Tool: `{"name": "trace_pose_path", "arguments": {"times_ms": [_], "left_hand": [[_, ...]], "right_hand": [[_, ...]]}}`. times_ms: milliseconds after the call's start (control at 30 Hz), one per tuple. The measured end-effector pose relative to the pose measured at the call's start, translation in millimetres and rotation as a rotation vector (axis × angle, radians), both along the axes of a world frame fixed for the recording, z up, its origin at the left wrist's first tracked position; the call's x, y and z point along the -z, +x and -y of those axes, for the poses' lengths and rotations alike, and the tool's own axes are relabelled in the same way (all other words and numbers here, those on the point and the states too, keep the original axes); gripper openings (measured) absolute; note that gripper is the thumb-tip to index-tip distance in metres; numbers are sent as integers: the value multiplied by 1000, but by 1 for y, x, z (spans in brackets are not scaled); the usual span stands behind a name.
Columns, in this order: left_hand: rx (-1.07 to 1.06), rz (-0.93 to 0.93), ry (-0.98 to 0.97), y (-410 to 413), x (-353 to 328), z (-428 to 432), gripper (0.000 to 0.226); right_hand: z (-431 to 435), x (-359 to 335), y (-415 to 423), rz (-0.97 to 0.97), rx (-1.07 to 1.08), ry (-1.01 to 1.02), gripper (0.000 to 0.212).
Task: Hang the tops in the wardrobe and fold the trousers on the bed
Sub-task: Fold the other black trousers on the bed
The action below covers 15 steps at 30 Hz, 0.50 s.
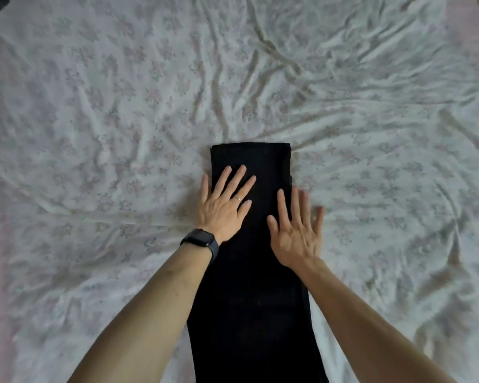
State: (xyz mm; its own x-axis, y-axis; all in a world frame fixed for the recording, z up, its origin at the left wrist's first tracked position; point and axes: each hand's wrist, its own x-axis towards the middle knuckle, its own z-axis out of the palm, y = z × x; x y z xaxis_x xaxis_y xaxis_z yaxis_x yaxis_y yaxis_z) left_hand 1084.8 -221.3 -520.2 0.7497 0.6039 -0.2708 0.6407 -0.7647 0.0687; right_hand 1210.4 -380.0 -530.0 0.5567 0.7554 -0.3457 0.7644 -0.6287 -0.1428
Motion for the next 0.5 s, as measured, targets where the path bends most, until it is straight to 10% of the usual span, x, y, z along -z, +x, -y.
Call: {"name": "trace_pose_path", "arguments": {"times_ms": [500], "left_hand": [[114, 58, -228, -193, -80, 253, 82]], "right_hand": [[210, -86, -138, -183, -243, 12, 85]]}}
